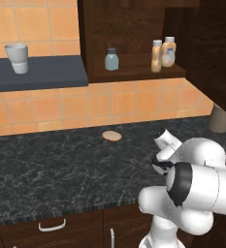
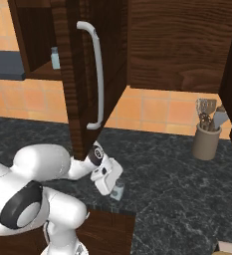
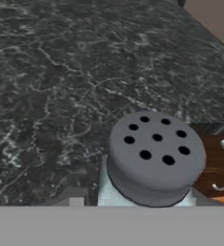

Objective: Put the shaker and condiment bottle from the counter next to their counterparts in the cabinet.

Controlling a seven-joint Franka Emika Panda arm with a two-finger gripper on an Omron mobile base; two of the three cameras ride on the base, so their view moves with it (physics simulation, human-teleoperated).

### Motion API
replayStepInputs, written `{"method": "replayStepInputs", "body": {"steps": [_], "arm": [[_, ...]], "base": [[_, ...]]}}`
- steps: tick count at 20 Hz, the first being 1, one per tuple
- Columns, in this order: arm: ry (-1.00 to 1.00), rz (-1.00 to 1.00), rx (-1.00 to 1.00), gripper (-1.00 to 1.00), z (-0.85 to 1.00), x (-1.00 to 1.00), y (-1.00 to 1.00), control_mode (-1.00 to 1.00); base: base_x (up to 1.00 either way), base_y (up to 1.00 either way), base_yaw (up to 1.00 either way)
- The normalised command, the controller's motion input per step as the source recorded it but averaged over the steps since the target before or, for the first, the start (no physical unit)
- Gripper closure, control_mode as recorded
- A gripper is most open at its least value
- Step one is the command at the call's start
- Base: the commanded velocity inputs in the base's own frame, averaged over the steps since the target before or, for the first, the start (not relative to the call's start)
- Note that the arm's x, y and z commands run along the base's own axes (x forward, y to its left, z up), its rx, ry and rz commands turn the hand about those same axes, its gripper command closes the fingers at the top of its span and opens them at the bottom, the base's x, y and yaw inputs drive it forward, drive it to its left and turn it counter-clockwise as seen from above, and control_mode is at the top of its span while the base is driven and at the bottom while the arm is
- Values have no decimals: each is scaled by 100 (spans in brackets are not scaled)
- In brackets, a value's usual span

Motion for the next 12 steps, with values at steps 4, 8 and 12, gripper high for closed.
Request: {"method": "replayStepInputs", "body": {"steps": [4,8,12], "arm": [[0,28,0,100,62,-23,25,-100],[0,38,-3,100,38,-21,59,-100],[-10,37,-9,100,71,-27,62,-100]], "base": [[0,0,0],[0,0,0],[0,0,0]]}}
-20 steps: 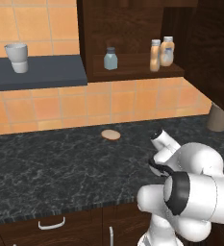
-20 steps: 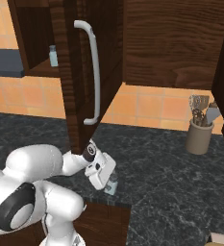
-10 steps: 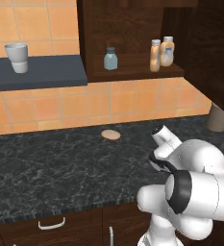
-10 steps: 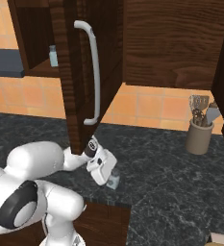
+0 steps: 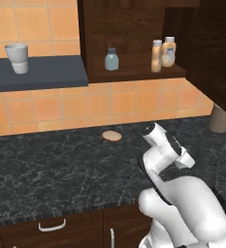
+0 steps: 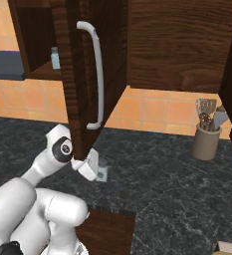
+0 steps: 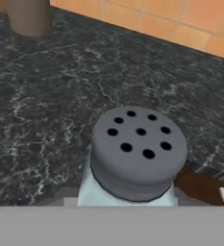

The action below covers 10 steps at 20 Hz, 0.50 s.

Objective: Put the shaker and condiment bottle from the counter next to their counterparts in the cabinet.

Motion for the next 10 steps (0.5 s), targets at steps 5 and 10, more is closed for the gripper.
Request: {"method": "replayStepInputs", "body": {"steps": [5,10], "arm": [[-18,33,-12,100,79,-37,61,-100],[-7,32,-4,100,77,-41,47,-100]], "base": [[0,0,0],[0,0,0]]}}
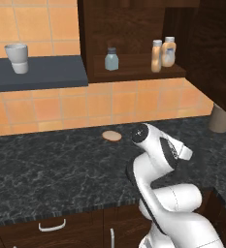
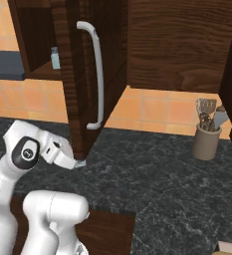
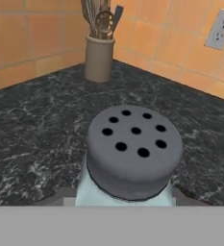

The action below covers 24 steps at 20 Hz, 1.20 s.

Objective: Put the shaker and condiment bottle from the counter next to their counterparts in the cabinet.

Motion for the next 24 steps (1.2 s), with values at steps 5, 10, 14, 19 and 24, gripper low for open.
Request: {"method": "replayStepInputs", "body": {"steps": [5,10,14,19,24], "arm": [[-4,29,0,100,90,-38,31,-100],[-7,30,0,100,99,-38,21,-100],[0,28,0,100,92,-25,15,-100],[0,26,0,100,85,-16,21,-100],[0,20,0,100,72,-17,36,-100]], "base": [[0,0,0],[0,0,0],[0,0,0],[0,0,0],[0,0,0]]}}
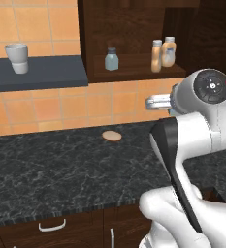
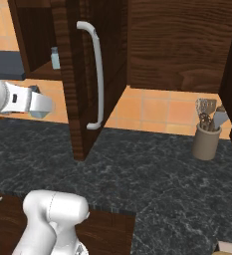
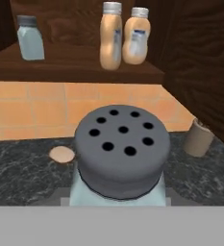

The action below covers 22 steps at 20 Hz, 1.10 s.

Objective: Put the shaker and condiment bottle from the counter next to their counterparts in the cabinet.

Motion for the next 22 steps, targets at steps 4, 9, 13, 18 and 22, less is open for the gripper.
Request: {"method": "replayStepInputs", "body": {"steps": [4,9,13,18,22], "arm": [[0,5,-7,100,1,3,22,-100],[1,8,0,100,42,16,0,-100],[1,11,0,100,37,39,0,-100],[1,7,0,100,39,33,1,-100],[0,0,-4,100,-7,23,15,-100]], "base": [[0,0,0],[0,0,0],[0,0,0],[0,0,0],[0,0,0]]}}
